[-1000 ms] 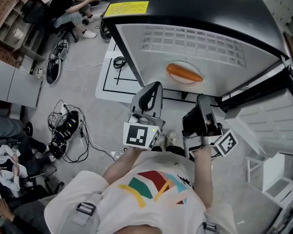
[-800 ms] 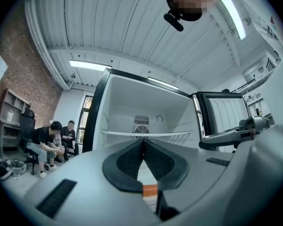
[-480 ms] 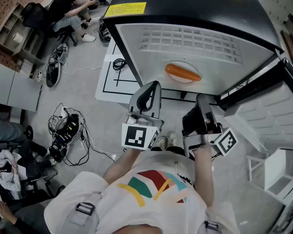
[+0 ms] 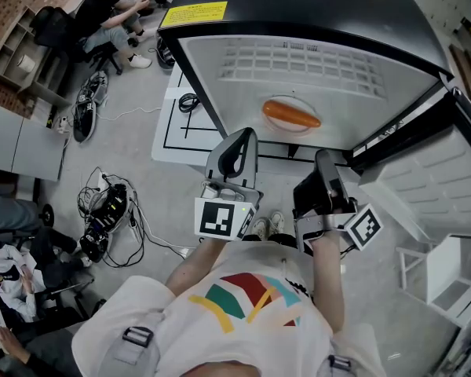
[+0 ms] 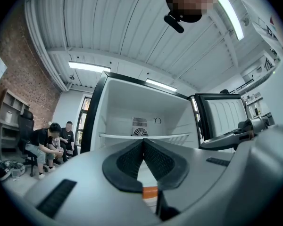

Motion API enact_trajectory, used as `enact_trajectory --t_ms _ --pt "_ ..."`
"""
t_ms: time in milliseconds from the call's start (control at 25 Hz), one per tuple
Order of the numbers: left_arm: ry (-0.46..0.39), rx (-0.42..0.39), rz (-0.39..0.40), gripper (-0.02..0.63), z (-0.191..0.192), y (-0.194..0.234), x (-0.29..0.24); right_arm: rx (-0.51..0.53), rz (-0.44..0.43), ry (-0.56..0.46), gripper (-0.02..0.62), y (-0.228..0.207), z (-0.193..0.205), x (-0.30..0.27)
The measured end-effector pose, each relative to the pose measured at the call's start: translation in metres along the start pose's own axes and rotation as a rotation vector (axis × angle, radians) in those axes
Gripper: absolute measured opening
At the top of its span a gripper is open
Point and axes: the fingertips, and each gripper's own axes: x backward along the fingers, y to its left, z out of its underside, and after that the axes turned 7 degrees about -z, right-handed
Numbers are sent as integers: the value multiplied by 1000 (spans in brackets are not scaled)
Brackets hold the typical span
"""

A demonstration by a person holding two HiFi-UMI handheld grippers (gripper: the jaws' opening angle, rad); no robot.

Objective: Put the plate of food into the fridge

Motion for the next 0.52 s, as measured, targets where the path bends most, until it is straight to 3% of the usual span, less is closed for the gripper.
enact_trajectory --t_ms 520 --pt "-3 -5 2 5 0 -6 -5 -26 13 -4 0 -6 -4 -1"
